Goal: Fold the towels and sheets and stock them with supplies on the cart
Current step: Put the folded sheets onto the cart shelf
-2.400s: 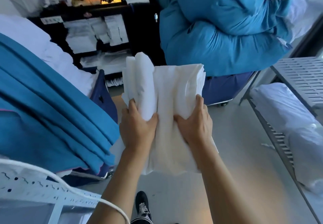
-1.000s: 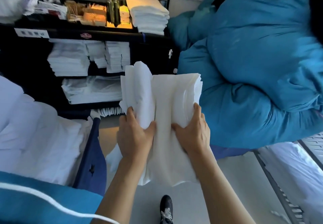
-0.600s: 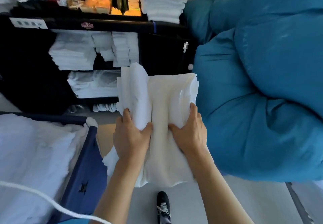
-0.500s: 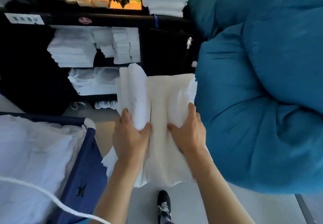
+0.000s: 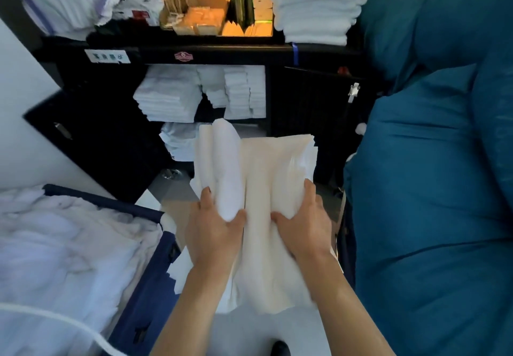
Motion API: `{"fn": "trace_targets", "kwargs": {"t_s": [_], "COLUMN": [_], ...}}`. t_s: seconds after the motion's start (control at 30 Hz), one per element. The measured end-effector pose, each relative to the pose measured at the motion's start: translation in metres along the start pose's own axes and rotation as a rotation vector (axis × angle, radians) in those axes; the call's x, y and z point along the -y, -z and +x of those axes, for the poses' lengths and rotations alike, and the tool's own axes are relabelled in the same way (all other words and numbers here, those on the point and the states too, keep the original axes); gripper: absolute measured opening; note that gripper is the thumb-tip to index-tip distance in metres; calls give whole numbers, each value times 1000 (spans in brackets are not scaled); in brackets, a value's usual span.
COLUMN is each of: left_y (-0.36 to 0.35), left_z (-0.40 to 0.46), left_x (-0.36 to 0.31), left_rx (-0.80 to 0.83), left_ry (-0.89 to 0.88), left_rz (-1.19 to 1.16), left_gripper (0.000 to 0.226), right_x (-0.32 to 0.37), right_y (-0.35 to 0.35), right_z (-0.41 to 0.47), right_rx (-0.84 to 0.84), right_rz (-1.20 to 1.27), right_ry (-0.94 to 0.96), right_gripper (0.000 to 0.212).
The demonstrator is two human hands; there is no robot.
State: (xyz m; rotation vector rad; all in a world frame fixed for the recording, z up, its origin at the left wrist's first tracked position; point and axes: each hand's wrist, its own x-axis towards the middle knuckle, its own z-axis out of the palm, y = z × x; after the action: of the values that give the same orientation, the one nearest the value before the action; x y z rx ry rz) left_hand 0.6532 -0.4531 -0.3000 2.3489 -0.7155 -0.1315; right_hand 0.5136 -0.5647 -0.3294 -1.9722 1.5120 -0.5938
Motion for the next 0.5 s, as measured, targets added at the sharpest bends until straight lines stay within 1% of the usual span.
{"fn": "trace_targets", "kwargs": {"t_s": [0.3,0.4,0.5], "left_y": [-9,-19,-34], "left_z": [57,85,125], "left_x": [20,36,51], "left_rx": [-56,-72,-51], "left_ry": [101,146,188], "left_rz": [8,-2,-21], "left_gripper": [88,86,85], "right_x": [34,47,63], "right_y": [-46,-71,-100], "right_z": [52,75,108], "right_rx": [98,151,194], "right_rz": [3,-21,-40], "right_ry": [43,57,70], "right_gripper": [98,99,98]}}
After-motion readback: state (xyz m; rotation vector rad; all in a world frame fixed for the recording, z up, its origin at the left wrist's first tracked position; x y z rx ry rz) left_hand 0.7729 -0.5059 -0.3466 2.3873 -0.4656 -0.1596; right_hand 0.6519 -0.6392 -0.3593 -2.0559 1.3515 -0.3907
